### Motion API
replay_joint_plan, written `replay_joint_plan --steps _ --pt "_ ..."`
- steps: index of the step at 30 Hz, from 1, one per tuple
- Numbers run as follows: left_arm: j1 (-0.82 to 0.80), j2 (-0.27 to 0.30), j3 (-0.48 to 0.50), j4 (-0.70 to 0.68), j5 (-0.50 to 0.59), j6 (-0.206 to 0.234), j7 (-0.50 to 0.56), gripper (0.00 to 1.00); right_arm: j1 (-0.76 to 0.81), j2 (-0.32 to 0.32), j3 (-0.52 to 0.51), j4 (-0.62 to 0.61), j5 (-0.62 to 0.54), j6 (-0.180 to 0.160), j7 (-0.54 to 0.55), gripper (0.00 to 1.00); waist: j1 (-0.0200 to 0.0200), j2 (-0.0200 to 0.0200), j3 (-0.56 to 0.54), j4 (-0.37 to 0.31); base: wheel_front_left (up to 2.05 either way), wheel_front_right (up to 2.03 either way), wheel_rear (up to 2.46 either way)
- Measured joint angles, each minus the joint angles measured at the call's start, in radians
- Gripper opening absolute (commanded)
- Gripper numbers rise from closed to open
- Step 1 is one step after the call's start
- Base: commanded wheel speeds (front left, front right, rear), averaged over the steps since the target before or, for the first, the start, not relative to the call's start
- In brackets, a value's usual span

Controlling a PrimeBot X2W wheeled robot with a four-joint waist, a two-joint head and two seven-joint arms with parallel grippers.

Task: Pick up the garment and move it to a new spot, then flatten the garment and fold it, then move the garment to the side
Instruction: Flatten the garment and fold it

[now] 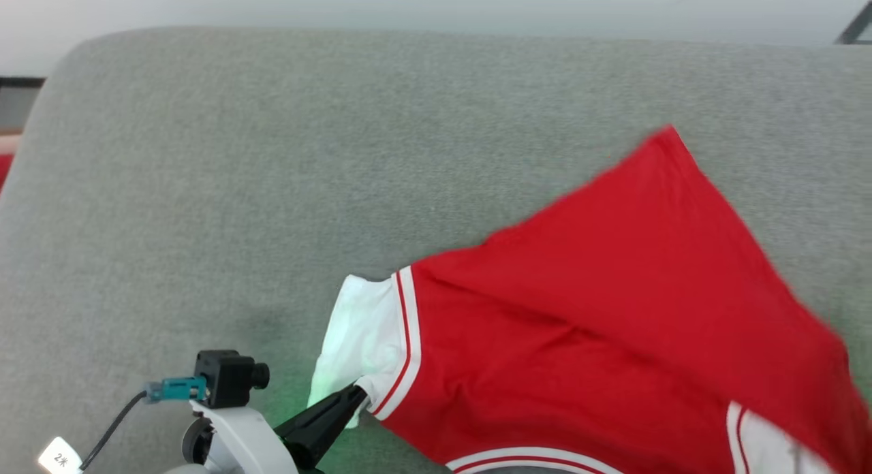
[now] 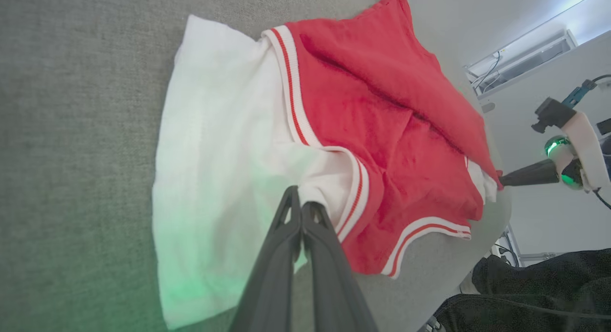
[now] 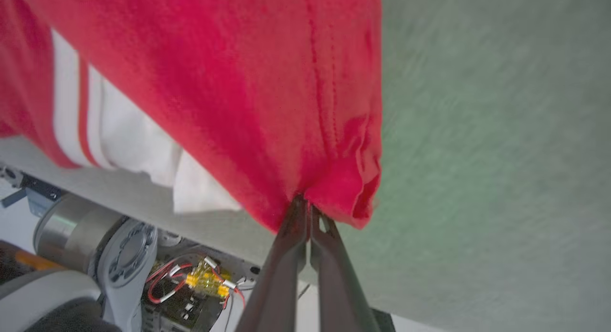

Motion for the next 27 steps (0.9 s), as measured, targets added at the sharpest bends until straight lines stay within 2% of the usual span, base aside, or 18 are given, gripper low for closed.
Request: replay_joint_plan --steps 3,4,8,9,10,16,21,24,27 --pt "0.001 0.005 0.001 -0.012 0.000 0.008 0.000 0.00 0.099 0.034 0.014 -0.050 -0.005 0.000 0.023 0.00 0.0000 0.0000 -0.011 -0.018 0.00 0.00 0.00" --pt "0.001 0.010 0.001 -0.020 0.000 0.010 0.001 0.00 0.137 0.067 0.026 -0.075 -0.008 0.000 0.022 0.00 0.0000 0.0000 -0.017 -0.026 0.00 0.00 0.00" --pt "0.001 0.017 0.002 -0.033 0.000 0.017 0.003 0.00 0.145 0.107 0.019 -0.108 -0.032 0.000 -0.018 0.00 0.0000 0.0000 -0.022 -0.035 0.00 0.00 0.00" --pt "0.001 0.017 0.002 -0.033 0.000 0.017 0.003 0.00 0.145 0.107 0.019 -0.108 -0.032 0.000 -0.018 0.23 0.0000 0.0000 -0.022 -0.035 0.00 0.00 0.00" --pt "0.002 0.021 0.002 -0.039 0.000 0.021 0.007 0.00 0.127 0.118 -0.005 -0.124 -0.031 0.000 -0.031 0.99 0.0000 0.0000 -0.025 -0.036 0.00 0.00 0.00" --pt "0.006 0.025 0.003 -0.051 0.000 0.026 0.006 0.00 0.042 0.100 -0.133 -0.221 0.050 0.000 -0.009 1.00 0.0000 0.0000 -0.033 -0.032 0.00 0.00 0.00" --pt "0.010 0.009 0.001 -0.055 0.003 0.024 0.005 0.00 -0.108 0.085 -0.226 -0.279 0.106 0.000 0.031 1.00 0.0000 0.0000 -0.027 -0.014 0.00 0.00 0.00" --pt "0.001 -0.001 0.001 -0.051 0.010 0.016 0.006 0.00 -0.250 0.077 -0.218 -0.271 0.041 0.000 -0.006 1.00 0.0000 0.0000 -0.017 0.001 0.00 0.00 0.00" --pt "-0.014 -0.015 0.002 -0.044 0.017 0.007 0.007 0.00 -0.392 0.077 -0.125 -0.208 -0.074 0.000 -0.081 1.00 0.0000 0.0000 0.000 0.016 0.00 0.00 0.00"
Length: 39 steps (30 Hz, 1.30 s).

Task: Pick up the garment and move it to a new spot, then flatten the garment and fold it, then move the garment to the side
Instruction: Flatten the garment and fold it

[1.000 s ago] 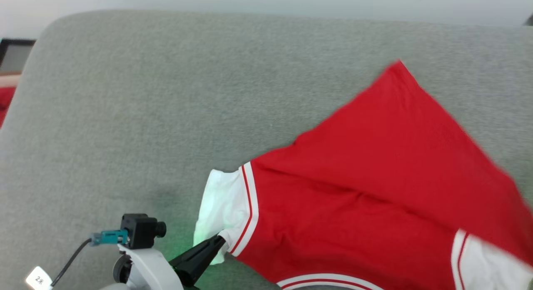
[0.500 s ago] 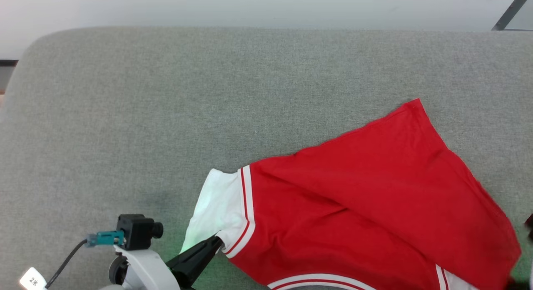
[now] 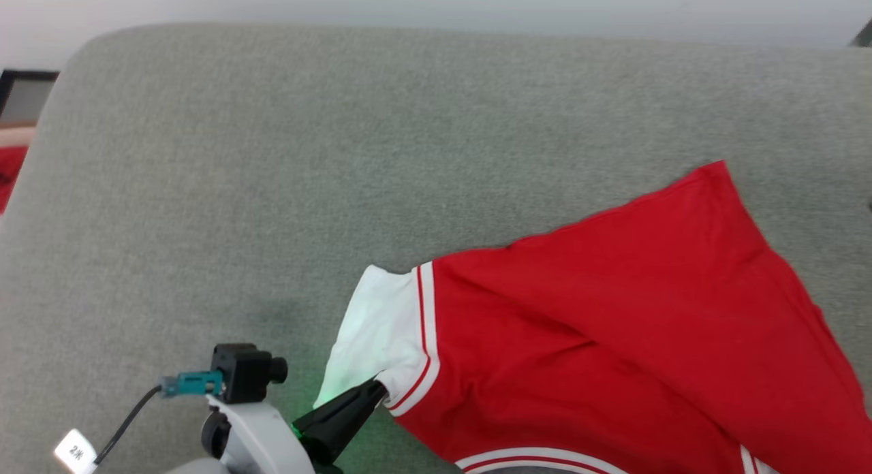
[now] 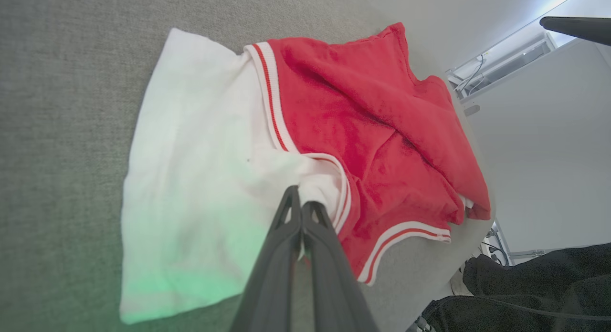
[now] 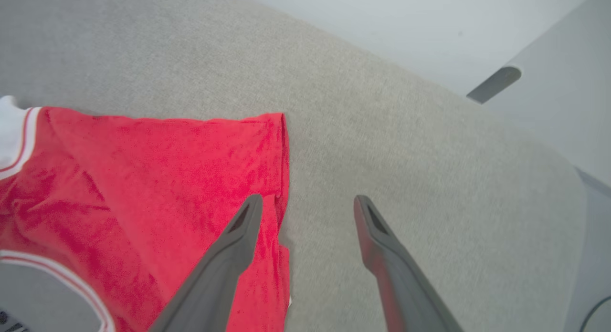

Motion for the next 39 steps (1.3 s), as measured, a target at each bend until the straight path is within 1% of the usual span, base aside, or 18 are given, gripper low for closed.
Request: replay_joint_plan --steps 2,4,5,6,7,11,16,18,19,20,24,25,26,27,28,32,35,39 --pt "-0.011 -0.010 -0.001 0.007 0.006 -0.008 0.003 0.00 -0.070 0.013 0.088 0.061 -0.059 0.000 -0.035 1.00 0.0000 0.0000 0.013 0.011 0.00 0.00 0.00" --pt "-0.022 -0.021 0.001 0.011 0.012 -0.013 0.004 0.00 -0.134 0.028 0.163 0.128 -0.086 0.000 -0.052 1.00 0.0000 0.0000 0.027 0.022 0.00 0.00 0.00" --pt "-0.022 -0.021 0.001 0.011 0.012 -0.013 0.004 0.00 -0.134 0.028 0.163 0.128 -0.086 0.000 -0.052 1.00 0.0000 0.0000 0.027 0.022 0.00 0.00 0.00" --pt "-0.034 -0.034 0.000 0.017 0.019 -0.018 0.007 0.00 -0.186 0.047 0.212 0.199 -0.095 0.000 -0.065 1.00 0.0000 0.0000 0.041 0.036 0.00 0.00 0.00" --pt "-0.039 -0.040 0.000 0.019 0.020 -0.023 0.007 0.00 -0.209 0.052 0.234 0.233 -0.099 0.000 -0.071 1.00 0.0000 0.0000 0.049 0.043 0.00 0.00 0.00" --pt "-0.059 -0.064 0.000 0.037 0.028 -0.035 0.009 0.00 -0.277 0.056 0.312 0.352 -0.125 0.000 -0.090 1.00 0.0000 0.0000 0.084 0.070 0.00 0.00 0.00" --pt "-0.086 -0.100 -0.002 0.071 0.035 -0.053 0.010 0.00 -0.315 0.055 0.423 0.484 -0.139 0.000 -0.124 1.00 0.0000 -0.0001 0.127 0.104 0.00 0.00 0.00" --pt "-0.095 -0.111 -0.004 0.082 0.038 -0.060 0.012 0.00 -0.329 0.054 0.463 0.511 -0.135 0.000 -0.139 1.00 0.0000 0.0000 0.138 0.118 0.00 0.00 0.00" --pt "-0.095 -0.111 -0.004 0.082 0.038 -0.060 0.012 0.00 -0.329 0.054 0.463 0.511 -0.135 0.000 -0.139 1.00 0.0000 0.0000 0.138 0.118 0.00 0.00 0.00" --pt "-0.099 -0.119 -0.006 0.093 0.037 -0.062 0.012 0.00 -0.350 0.044 0.498 0.529 -0.128 0.000 -0.152 1.00 0.0000 0.0000 0.146 0.131 0.00 0.00 0.00" --pt "-0.111 -0.124 -0.006 0.105 0.037 -0.070 0.013 0.00 -0.377 0.019 0.546 0.557 -0.109 -0.001 -0.164 1.00 0.0000 0.0000 0.154 0.149 0.00 0.00 0.00" --pt "-0.112 -0.125 -0.006 0.107 0.037 -0.071 0.013 0.00 -0.380 0.015 0.554 0.563 -0.101 -0.001 -0.166 0.50 0.0000 0.0000 0.154 0.151 0.00 0.00 0.00" --pt "-0.112 -0.125 -0.007 0.109 0.037 -0.073 0.012 0.00 -0.382 0.011 0.561 0.569 -0.087 -0.001 -0.170 0.33 0.0000 0.0000 0.152 0.151 0.00 0.00 0.00" --pt "-0.112 -0.125 -0.006 0.111 0.036 -0.074 0.012 0.00 -0.385 0.007 0.565 0.573 -0.078 -0.001 -0.174 0.08 0.0001 0.0000 0.149 0.151 0.00 0.00 0.00" --pt "-0.111 -0.125 -0.006 0.113 0.035 -0.076 0.010 0.00 -0.385 0.006 0.568 0.580 -0.070 -0.001 -0.182 0.00 0.0001 0.0000 0.146 0.150 0.00 0.00 0.00" --pt "-0.106 -0.122 -0.001 0.120 0.035 -0.078 -0.001 0.00 -0.380 0.013 0.564 0.601 -0.050 0.000 -0.229 0.00 0.0000 0.0000 0.133 0.144 0.00 0.00 0.00" --pt "-0.098 -0.110 0.033 0.132 0.041 -0.078 -0.017 0.00 -0.368 0.046 0.510 0.643 -0.025 0.000 -0.332 0.00 0.0000 0.0000 0.109 0.133 0.00 0.00 0.00" --pt "-0.115 -0.092 0.093 0.144 0.059 -0.074 -0.031 0.00 -0.380 0.094 0.407 0.690 -0.006 0.000 -0.449 0.00 0.0000 0.0000 0.080 0.116 0.00 0.00 0.00"
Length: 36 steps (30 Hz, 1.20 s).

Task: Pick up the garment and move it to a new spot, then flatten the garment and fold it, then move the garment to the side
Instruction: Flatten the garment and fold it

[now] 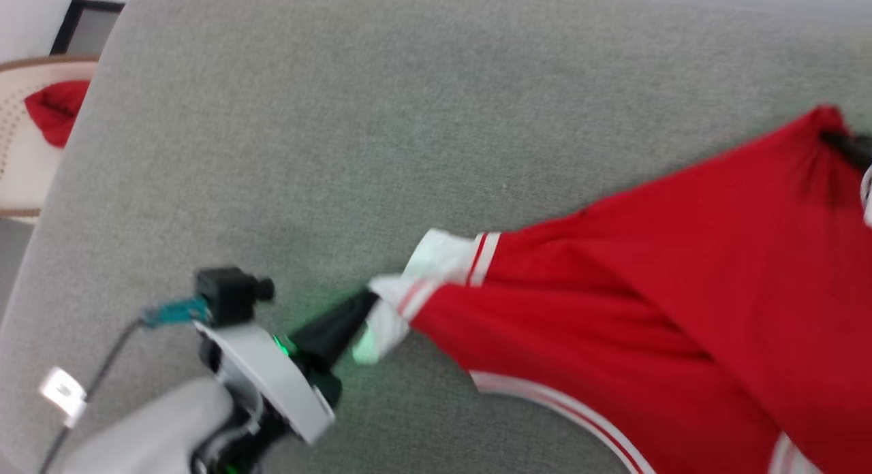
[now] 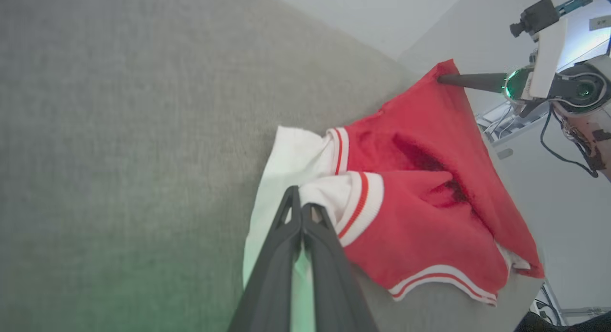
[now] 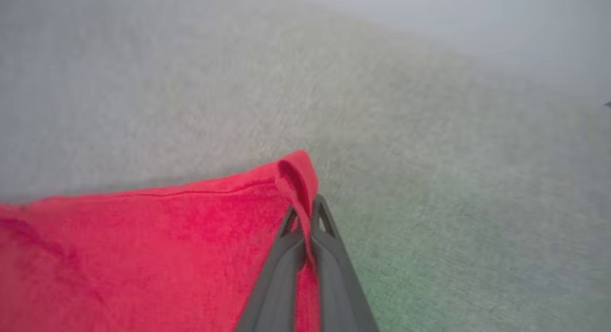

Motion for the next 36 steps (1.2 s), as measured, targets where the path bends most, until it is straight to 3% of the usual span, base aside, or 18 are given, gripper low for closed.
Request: replay_joint_plan --steps 4,9,13,18,26,31,36 --pt "-0.075 0.016 0.067 0.014 0.020 0.005 -0.002 0.00 -0.046 0.039 -0.102 0.058 -0.026 0.000 -0.100 0.00 0.0000 0.0000 -0.021 -0.028 0.00 0.00 0.00" --pt "-0.256 -0.005 0.170 0.060 -0.035 -0.003 0.018 0.00 -0.174 0.108 -0.249 0.157 -0.100 0.000 -0.219 0.00 0.0000 0.0000 -0.030 -0.067 0.00 0.00 0.00" --pt "-0.451 -0.056 0.256 0.166 -0.088 -0.005 0.046 0.00 -0.339 0.181 -0.366 0.247 -0.174 0.000 -0.313 0.00 0.0000 0.0000 -0.012 -0.095 0.00 0.00 0.00" --pt "-0.700 -0.123 0.337 0.376 -0.118 -0.010 0.061 0.00 -0.542 0.264 -0.442 0.349 -0.274 0.001 -0.407 0.00 0.0000 0.0000 0.036 -0.123 0.00 0.00 0.00" --pt "-1.027 -0.205 0.422 0.577 -0.110 -0.013 0.025 0.00 -0.800 0.307 -0.533 0.471 -0.384 0.005 -0.547 0.00 0.0000 0.0000 0.108 -0.163 0.00 0.00 0.00" --pt "-1.051 -0.226 0.406 0.574 -0.120 -0.013 0.021 0.00 -0.835 0.306 -0.530 0.543 -0.405 0.004 -0.553 0.00 0.0000 0.0000 0.124 -0.170 0.00 0.00 0.00" --pt "-0.918 -0.224 0.382 0.523 -0.156 -0.012 0.015 0.00 -0.762 0.295 -0.478 0.565 -0.369 0.002 -0.539 0.00 0.0000 0.0000 0.133 -0.162 0.00 0.00 0.00"
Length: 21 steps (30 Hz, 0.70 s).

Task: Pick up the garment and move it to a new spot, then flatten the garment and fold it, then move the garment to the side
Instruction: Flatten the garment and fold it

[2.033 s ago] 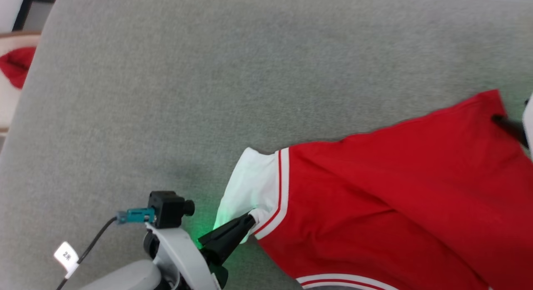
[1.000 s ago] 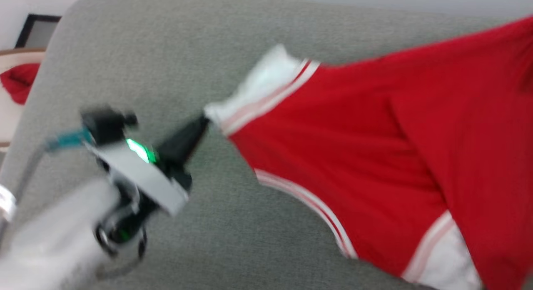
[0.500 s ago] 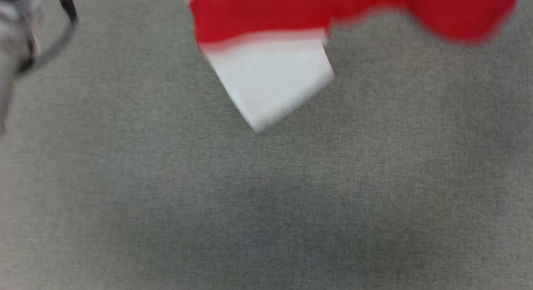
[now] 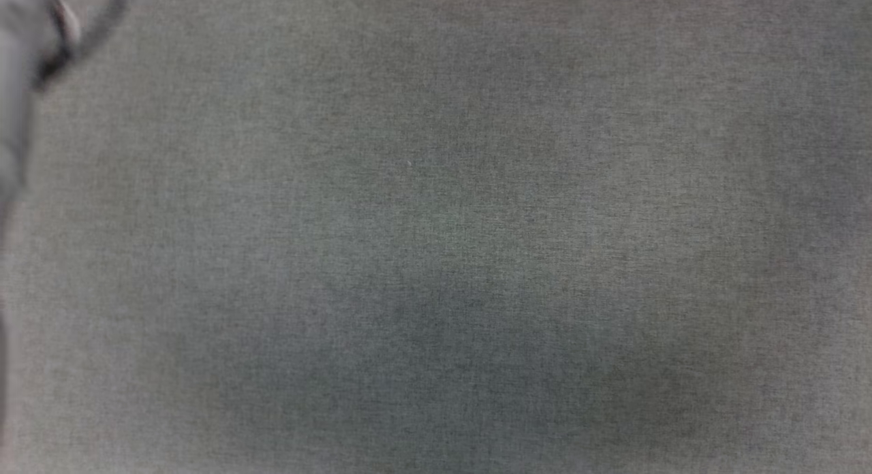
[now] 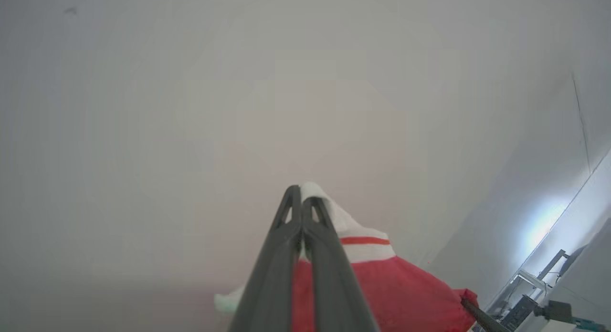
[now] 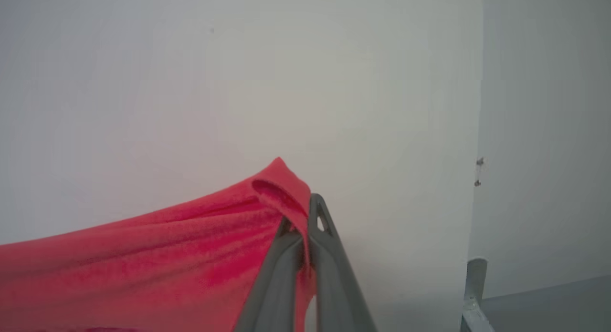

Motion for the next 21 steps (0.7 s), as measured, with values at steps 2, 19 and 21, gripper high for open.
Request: replay_joint_plan --steps 2,19,21 --pt "0.075 0.000 -0.006 -0.052 -0.025 0.000 -0.005 0.00 0.056 -0.011 0.038 -0.013 0.028 -0.001 0.016 0.00 0.0000 0.0000 0.000 0.005 0.00 0.00 0.00" --pt "0.870 0.128 0.018 -0.574 -0.023 0.001 -0.023 0.00 0.881 -0.233 0.181 -0.606 0.450 -0.002 0.321 0.00 0.0000 0.0000 -0.101 0.011 0.00 0.00 0.00" --pt "0.952 0.138 0.027 -0.603 -0.007 0.001 -0.023 0.00 0.990 -0.240 0.165 -0.680 0.472 -0.002 0.359 0.00 -0.0001 0.0000 -0.117 0.010 0.00 0.00 0.00"
